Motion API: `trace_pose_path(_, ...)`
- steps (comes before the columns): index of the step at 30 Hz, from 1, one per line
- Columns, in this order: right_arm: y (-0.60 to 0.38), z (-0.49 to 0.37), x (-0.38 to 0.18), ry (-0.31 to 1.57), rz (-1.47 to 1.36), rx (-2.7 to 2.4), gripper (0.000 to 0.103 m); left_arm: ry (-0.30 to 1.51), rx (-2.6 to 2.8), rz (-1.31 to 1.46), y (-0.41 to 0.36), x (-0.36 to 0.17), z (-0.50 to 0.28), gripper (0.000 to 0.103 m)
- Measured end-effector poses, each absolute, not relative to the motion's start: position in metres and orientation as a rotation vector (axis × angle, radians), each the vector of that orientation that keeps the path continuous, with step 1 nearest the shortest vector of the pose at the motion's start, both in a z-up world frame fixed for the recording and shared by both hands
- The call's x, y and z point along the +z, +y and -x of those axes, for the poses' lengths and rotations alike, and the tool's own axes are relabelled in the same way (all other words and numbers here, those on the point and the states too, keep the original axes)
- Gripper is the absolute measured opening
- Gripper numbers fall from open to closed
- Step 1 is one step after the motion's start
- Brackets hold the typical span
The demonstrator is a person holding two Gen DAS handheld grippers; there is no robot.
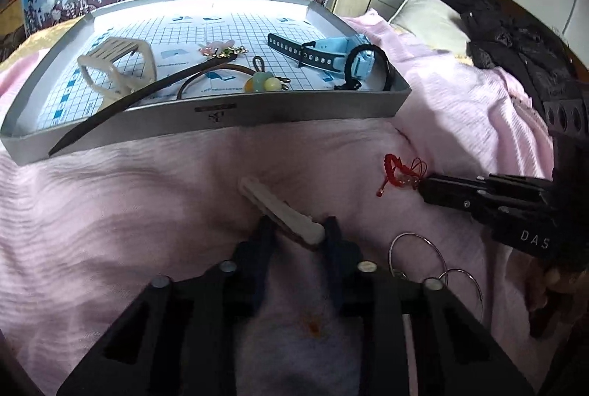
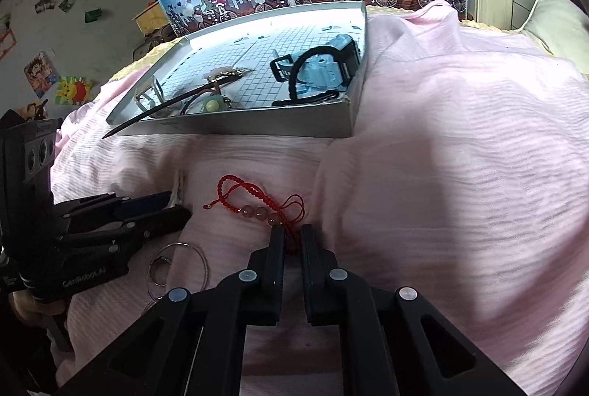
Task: Organize jewelry
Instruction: 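Grasp the white plastic piece with left tool while right tool grasps red beaded bracelet, then carry white piece into the tray with left tool while right tool drops red bracelet there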
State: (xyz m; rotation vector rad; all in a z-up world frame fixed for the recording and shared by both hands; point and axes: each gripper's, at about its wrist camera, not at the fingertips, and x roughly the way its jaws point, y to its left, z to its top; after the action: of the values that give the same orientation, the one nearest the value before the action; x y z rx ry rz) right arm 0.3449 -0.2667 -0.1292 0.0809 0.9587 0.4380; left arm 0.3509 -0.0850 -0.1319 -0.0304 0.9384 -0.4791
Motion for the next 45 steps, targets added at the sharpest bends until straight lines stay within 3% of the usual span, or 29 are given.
trace_pose_path(4,-0.264,-0.344,-0.13,0.956,-0.078,0.445,0.009,0.936,-0.486,0.084,-0.077,-0.131,-0.351,0.013)
trace_pose_path(14,-0.264,-0.343,-0.13,0.931,-0.128,0.444,0.009,0.878,-0.497,0.169,-0.062,-0.125,-0.342,0.013)
trace_pose_path(34,-0.264,-0.328,-0.093,0.689,-0.193,0.451,0.008,0.671,-0.469,0.238,-0.043,-0.089,-0.316,0.013)
trace_pose_path(45,-0.261,-0.359,-0.072,0.546,-0.271,0.482,0.008,0.652,-0.396,0.153,-0.062,-0.058,-0.365,0.013)
